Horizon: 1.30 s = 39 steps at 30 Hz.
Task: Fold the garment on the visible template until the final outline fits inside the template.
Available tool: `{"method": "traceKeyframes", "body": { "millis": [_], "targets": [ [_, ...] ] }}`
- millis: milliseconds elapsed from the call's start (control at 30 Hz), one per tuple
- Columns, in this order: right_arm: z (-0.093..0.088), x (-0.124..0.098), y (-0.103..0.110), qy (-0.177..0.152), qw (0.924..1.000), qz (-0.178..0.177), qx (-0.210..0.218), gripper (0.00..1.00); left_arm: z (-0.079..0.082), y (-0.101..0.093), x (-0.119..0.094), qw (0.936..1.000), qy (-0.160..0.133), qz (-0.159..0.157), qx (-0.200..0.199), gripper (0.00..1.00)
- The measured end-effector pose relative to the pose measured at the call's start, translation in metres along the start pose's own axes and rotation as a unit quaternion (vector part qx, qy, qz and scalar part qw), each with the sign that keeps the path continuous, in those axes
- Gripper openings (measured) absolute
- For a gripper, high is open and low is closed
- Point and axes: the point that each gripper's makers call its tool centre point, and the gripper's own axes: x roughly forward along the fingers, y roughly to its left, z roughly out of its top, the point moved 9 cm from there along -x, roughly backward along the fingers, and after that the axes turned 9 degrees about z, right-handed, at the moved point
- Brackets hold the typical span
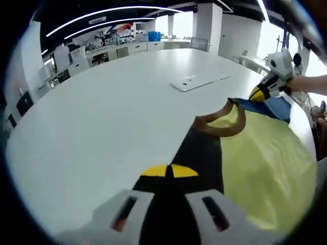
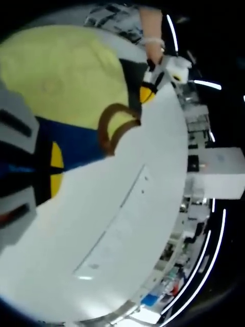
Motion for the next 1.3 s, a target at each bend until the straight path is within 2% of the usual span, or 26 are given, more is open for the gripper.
{"method": "traceKeyframes", "body": {
  "millis": [400, 567, 867, 1000, 1067, 1200, 1300],
  "targets": [
    [0.004, 0.004, 0.001, 0.000, 0.9999, -0.006, -0.010, 0.00, 0.002, -0.001, 0.000, 0.9999, -0.003, 0.013, 0.008, 0.00],
    [0.003, 0.004, 0.004, -0.003, 1.0000, -0.007, -0.004, 0.00, 0.004, 0.009, 0.006, 0.9999, -0.003, 0.013, 0.009, 0.00],
    [0.005, 0.005, 0.001, 0.000, 1.0000, -0.009, 0.004, 0.00, 0.005, 0.010, 0.008, 0.9999, -0.002, 0.010, -0.012, 0.00],
    [0.005, 0.003, 0.002, 0.001, 1.0000, -0.001, 0.004, 0.15, 0.009, 0.010, 0.005, 0.9997, -0.015, 0.003, -0.021, 0.00],
    [0.005, 0.002, 0.004, -0.002, 1.0000, 0.003, -0.002, 0.21, 0.014, 0.009, 0.001, 0.9994, -0.026, 0.000, -0.024, 0.03],
    [0.005, -0.003, 0.009, -0.026, 0.9994, 0.020, 0.010, 0.43, 0.015, 0.007, -0.001, 0.9993, -0.030, -0.010, -0.020, 0.23],
    [0.005, -0.008, 0.014, -0.035, 0.9988, 0.030, 0.014, 0.56, 0.017, 0.003, -0.009, 0.9989, -0.038, -0.017, -0.021, 0.36]
  ]
}}
